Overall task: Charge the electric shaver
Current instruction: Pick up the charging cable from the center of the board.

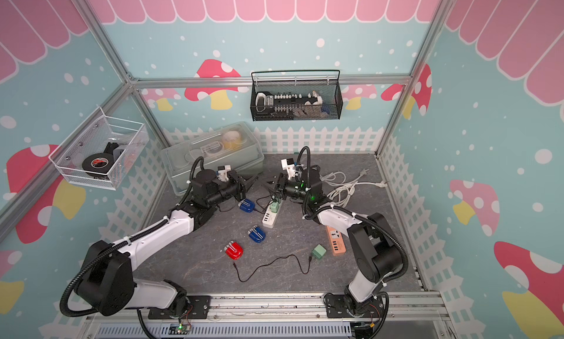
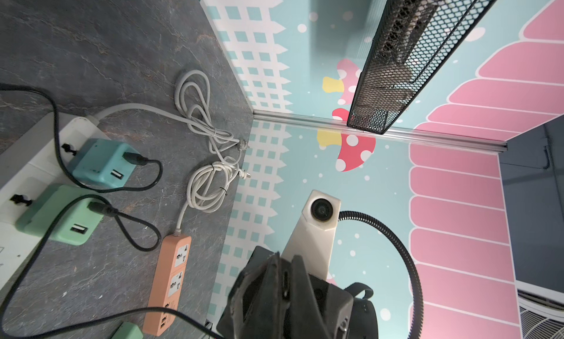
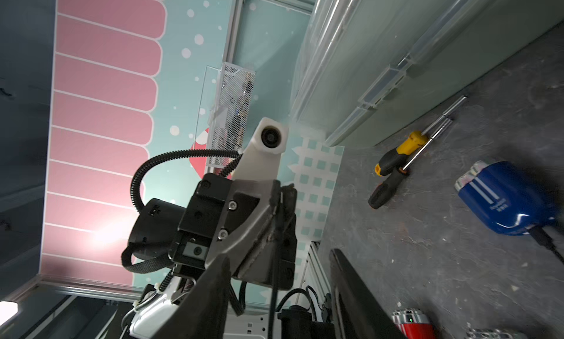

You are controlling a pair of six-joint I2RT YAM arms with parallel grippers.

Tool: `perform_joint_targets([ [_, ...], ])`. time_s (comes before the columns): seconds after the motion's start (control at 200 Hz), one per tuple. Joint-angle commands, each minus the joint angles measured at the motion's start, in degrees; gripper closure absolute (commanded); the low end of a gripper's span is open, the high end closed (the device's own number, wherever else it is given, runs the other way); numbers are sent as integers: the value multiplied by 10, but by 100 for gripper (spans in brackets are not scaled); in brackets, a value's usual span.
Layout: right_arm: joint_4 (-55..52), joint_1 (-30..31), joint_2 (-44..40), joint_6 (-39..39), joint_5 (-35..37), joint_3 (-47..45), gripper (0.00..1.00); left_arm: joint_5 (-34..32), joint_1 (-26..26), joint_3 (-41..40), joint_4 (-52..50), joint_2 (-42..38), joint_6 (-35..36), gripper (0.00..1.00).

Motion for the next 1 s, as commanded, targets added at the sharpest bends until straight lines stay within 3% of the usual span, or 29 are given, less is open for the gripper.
perform_joint_targets([
  [0.0, 73, 8, 5, 61, 18, 23, 51, -20, -7, -9, 27, -2, -17, 100],
  [0.185, 71, 8, 23, 94, 29, 47, 63, -24, -13, -18, 44, 3, -24, 100],
  [0.39, 24, 8, 18, 78, 34, 38, 68, -27, -13, -19, 48, 2, -24, 100],
  [0.705, 10, 8, 21, 78, 41, 39, 86, -28, -16, -22, 46, 2, -24, 100],
  [0.991, -19, 8, 18, 68, 45, 42, 94, -25, -16, -25, 41, -7, -23, 100],
])
